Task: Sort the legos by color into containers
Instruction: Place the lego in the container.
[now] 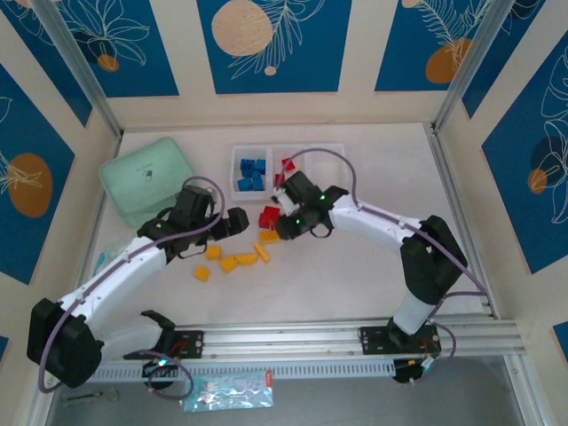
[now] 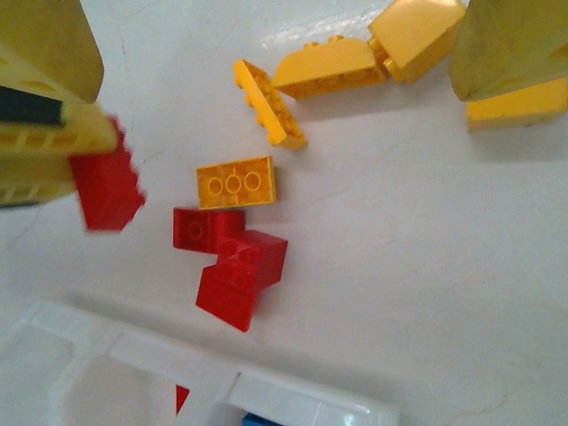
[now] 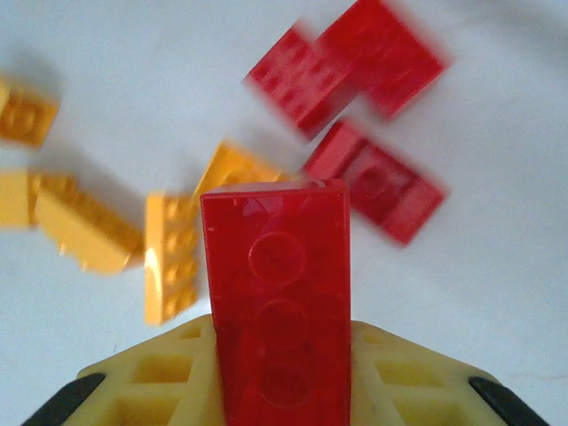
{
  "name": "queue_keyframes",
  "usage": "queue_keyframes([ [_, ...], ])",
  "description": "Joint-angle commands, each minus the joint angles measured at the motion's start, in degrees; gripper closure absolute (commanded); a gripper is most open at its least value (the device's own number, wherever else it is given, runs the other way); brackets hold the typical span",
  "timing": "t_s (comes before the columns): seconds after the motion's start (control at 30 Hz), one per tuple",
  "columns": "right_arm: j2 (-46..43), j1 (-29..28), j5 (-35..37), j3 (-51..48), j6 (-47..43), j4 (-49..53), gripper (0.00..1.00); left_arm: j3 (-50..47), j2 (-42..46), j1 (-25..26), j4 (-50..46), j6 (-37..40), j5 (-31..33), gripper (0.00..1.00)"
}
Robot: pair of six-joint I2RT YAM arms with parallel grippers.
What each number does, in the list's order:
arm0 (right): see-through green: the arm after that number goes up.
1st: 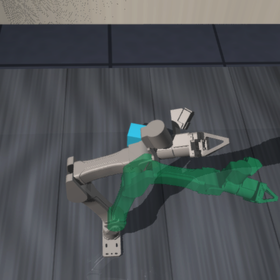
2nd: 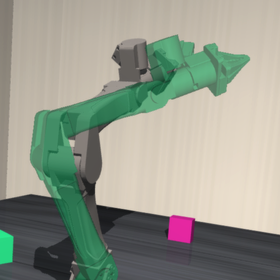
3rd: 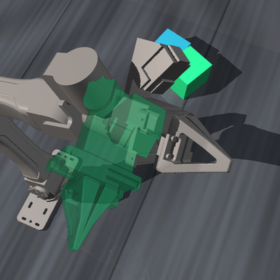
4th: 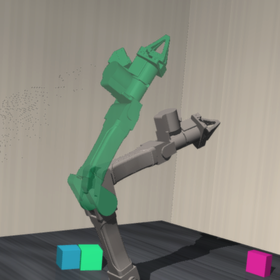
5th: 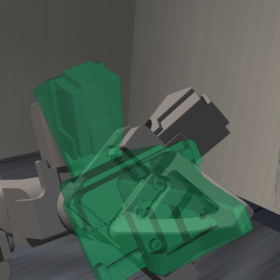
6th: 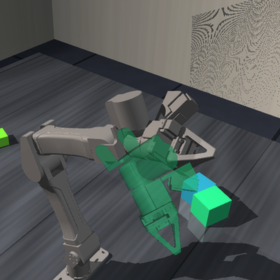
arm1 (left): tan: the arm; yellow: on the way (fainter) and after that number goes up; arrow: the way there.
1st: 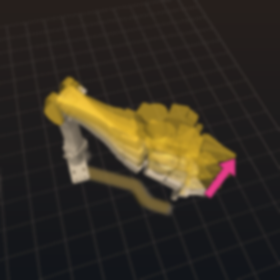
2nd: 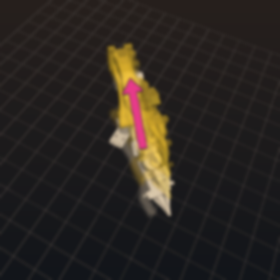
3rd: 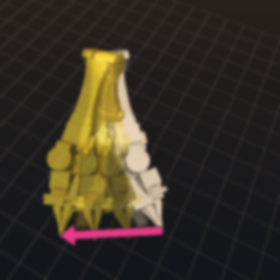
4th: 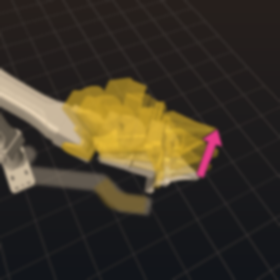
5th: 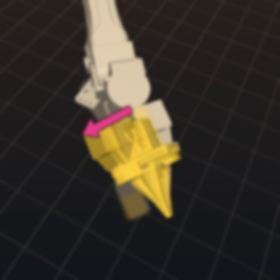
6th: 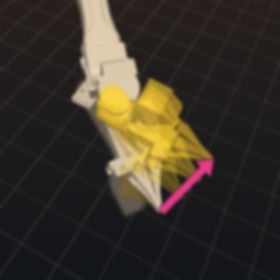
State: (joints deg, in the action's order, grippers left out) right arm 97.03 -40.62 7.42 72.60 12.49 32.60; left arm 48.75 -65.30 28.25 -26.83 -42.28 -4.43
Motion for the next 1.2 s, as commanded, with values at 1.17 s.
queue_keyframes([
  [1.17,8.62,6.33,-0.18,15.08,3.73,3.01,0.33,4.73,-1.62,-0.85,0.82,3.34,-2.2,0.0],
])
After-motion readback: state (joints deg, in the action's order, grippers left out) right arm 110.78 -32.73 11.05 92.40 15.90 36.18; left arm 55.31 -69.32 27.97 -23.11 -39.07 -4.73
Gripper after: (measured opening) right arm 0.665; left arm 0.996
